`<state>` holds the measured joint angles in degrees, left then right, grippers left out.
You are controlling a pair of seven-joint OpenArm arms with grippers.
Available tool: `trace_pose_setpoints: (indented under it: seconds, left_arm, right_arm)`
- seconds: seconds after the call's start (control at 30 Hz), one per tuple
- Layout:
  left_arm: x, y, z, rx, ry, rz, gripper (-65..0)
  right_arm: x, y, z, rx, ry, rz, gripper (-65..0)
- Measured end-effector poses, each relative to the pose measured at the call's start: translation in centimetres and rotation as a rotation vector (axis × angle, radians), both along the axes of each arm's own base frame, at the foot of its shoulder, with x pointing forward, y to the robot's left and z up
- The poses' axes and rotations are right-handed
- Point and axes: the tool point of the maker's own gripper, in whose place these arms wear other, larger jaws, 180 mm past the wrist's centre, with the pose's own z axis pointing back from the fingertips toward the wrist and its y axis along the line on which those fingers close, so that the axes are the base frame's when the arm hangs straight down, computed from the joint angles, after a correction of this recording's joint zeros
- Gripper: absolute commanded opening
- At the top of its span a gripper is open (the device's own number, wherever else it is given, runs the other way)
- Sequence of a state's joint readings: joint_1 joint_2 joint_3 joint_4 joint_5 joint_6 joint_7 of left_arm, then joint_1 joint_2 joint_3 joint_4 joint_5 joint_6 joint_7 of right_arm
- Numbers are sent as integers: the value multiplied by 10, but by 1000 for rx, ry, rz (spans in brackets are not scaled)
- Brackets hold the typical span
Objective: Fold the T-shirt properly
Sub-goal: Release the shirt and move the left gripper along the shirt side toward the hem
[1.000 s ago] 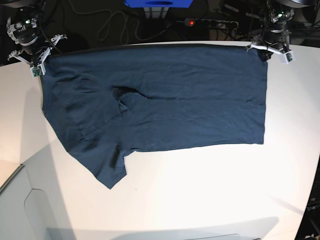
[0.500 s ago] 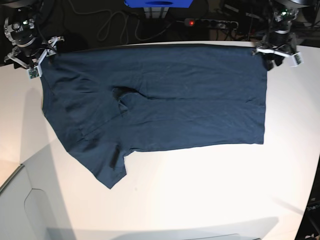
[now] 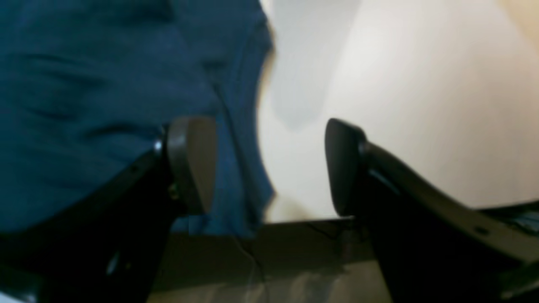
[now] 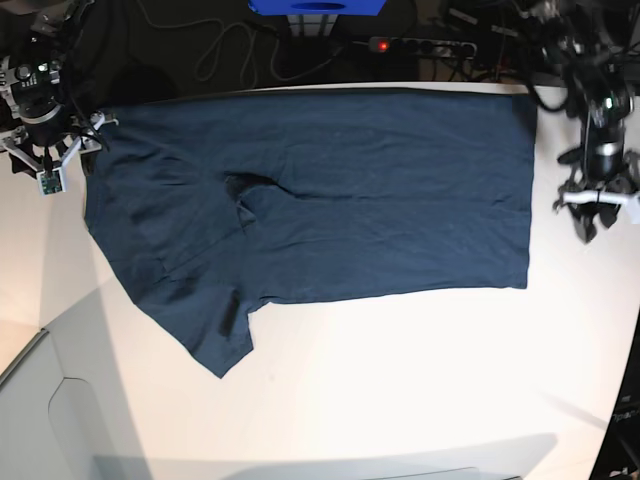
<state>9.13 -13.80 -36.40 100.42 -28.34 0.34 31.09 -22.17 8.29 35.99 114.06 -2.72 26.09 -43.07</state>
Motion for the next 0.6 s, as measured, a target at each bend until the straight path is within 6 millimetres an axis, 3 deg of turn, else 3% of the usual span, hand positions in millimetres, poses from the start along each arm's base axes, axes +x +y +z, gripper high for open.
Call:
trace_pose_setpoints:
  seconds: [0.13,0.27,0.33,0.43,0.6]
  left_arm:
    - [55,7,-14,-68,10,-30,-370]
    - [91,8,-57,-129,137,-59,-370]
    - [100,6,-78,-147,177,-60,-370]
    - [117,-7,-91,-89,170,-112,-370]
    - [119,-30,-110,-44,182,-182,-370]
  right_arm:
    - [-1,-1,0,-4,2,-4,-259]
    - [0,-4,2,-9,-6,-8,-261]
    - [0,-3,2,-6,-6,-9,-261]
    - [-1,-3,2,-7,-3,-10,-261]
    - [0,-1,1,-2,-4,-3,-260]
